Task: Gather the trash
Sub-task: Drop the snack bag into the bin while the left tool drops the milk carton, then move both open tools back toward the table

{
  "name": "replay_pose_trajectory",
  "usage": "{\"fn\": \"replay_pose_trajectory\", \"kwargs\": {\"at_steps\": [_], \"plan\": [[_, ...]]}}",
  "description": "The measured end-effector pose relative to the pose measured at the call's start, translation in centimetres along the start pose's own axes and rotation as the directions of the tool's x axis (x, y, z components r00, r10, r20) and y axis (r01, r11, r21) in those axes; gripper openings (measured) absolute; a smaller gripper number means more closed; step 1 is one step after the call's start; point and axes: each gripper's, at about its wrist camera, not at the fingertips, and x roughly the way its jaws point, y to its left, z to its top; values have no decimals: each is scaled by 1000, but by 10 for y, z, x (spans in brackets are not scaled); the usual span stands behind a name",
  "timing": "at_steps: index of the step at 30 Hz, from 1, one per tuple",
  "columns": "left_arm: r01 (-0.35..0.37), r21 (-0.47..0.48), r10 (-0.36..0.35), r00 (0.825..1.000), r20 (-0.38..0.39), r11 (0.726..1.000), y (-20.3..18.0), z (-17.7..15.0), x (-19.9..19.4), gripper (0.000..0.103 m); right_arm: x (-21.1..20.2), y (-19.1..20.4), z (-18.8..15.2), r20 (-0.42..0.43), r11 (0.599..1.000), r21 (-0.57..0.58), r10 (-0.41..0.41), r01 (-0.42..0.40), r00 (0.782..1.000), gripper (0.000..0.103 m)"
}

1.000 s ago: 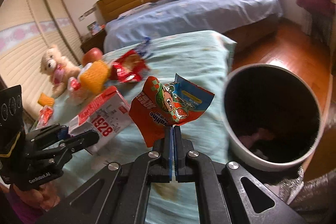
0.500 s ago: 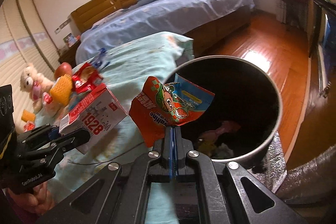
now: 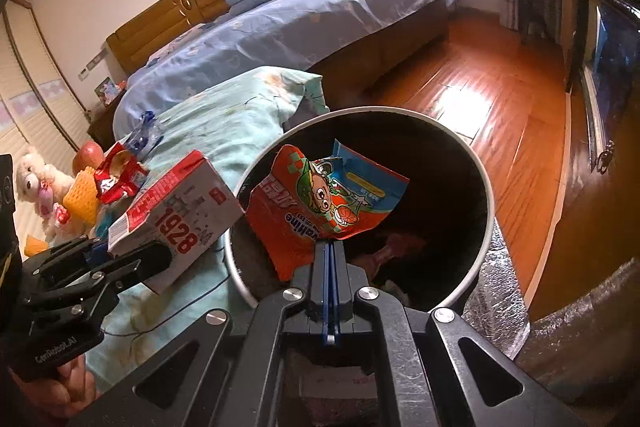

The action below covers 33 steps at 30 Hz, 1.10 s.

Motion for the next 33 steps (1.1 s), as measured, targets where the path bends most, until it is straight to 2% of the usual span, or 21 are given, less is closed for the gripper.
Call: {"fn": "replay_pose_trajectory", "kwargs": {"at_steps": [13, 24, 25, 28, 30, 31, 32, 33], "plan": [[-7, 10, 8, 1000, -22, 1000, -9, 23, 28, 30, 11, -16, 9, -23, 999, 21, -35, 36, 999, 0], [9, 11, -9, 999, -38, 1000, -13, 29, 37, 33, 16, -26, 15, -32, 998, 49, -45, 46, 999, 2], [13, 11, -12, 999, -41, 1000, -13, 28, 36, 37, 15, -26, 15, -29, 998, 51, -41, 43, 999, 6], [3, 18, -3, 1000, -26, 1000, -13, 25, 30, 50, 12, -27, 16, -17, 997, 69, -42, 43, 999, 10], [-3, 10, 3, 1000, -17, 1000, -11, 20, 24, 50, 11, -26, 16, -13, 996, 73, -50, 51, 999, 26], [-2, 3, 2, 1000, -16, 1000, -9, 18, 21, 50, 9, -25, 16, -8, 996, 77, -45, 46, 999, 40], [-3, -10, 3, 1000, -13, 1000, -5, 14, 16, 50, 8, -24, 15, -2, 996, 79, -41, 41, 999, 48], [-5, -20, 5, 1000, -12, 1000, -3, 10, 13, 51, 6, -21, 14, 4, 996, 79, -37, 36, 999, 50]]}}
